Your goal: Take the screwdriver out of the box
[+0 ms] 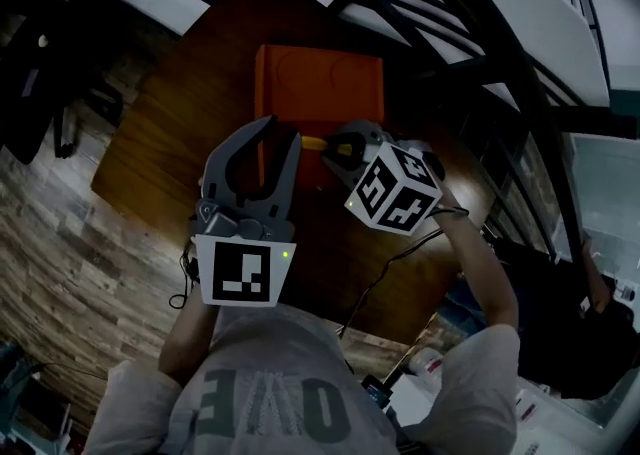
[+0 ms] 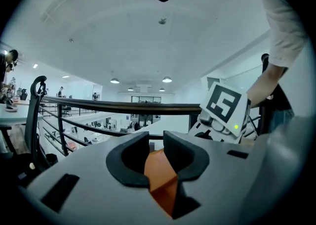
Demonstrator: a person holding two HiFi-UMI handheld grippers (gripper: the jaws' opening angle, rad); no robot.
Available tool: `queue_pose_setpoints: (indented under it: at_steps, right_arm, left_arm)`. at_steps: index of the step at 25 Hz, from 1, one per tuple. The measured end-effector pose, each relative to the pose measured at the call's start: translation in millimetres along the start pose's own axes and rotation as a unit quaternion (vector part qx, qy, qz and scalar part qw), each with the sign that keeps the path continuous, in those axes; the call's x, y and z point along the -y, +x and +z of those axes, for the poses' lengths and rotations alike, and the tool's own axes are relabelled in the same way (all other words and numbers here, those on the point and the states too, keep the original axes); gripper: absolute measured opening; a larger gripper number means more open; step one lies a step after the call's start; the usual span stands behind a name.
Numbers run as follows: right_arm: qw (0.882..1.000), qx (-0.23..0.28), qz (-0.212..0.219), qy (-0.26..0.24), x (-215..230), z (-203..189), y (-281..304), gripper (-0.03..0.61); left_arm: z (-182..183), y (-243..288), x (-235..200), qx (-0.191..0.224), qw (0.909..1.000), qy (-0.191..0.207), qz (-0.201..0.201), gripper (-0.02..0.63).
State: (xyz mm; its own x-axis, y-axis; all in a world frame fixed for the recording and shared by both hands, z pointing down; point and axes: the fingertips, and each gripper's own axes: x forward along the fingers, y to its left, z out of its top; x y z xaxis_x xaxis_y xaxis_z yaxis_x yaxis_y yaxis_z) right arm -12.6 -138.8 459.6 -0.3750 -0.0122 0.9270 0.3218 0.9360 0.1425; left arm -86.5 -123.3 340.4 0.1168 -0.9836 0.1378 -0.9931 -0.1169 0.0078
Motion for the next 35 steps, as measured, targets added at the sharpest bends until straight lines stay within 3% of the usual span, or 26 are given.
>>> queue_pose_setpoints:
  at_steps: [3, 6, 13, 19, 23, 26, 32, 35]
  right_arm:
    - [0.997, 0.043, -0.041, 0.053, 16, 17, -35, 0.078]
    - [0.985, 0.102, -0.081, 0.115, 23, 26, -69, 0.078]
    - [0.93, 0.233, -0.203, 0.2, 24, 32, -151, 0.078]
    - [0.867, 0.327, -0.295, 0.234, 10, 55, -216, 0.078]
    - [0.809, 0.376, -0.361, 0.272, 12, 86, -234, 0.078]
    - [0.764, 0.411, -0.397, 0.3, -1, 72, -241, 0.078]
    - [0.712, 0.431, -0.434, 0.345, 25, 121, -217, 0.078]
    - [0.685, 0.438, -0.456, 0.361, 15, 110, -226, 0.078]
  left_arm:
    - [26, 1, -7, 0.024, 0.9994, -0.026, -0.002, 0.084]
    - [55, 2, -2, 0.044, 0.9989, -0.013, -0.005, 0.084]
    - [111, 0, 32, 0.087, 0.9943, 0.047, -0.042, 0.084]
    - [151, -13, 46, 0.118, 0.9895, 0.045, -0.07, 0.084]
    - [162, -19, 24, 0.132, 0.9864, 0.034, -0.092, 0.084]
    - [155, -21, 39, 0.141, 0.9821, 0.059, -0.11, 0.084]
    - [136, -20, -28, 0.127, 0.9816, 0.056, -0.131, 0.084]
    - [127, -23, -23, 0.117, 0.9827, 0.043, -0.137, 0.084]
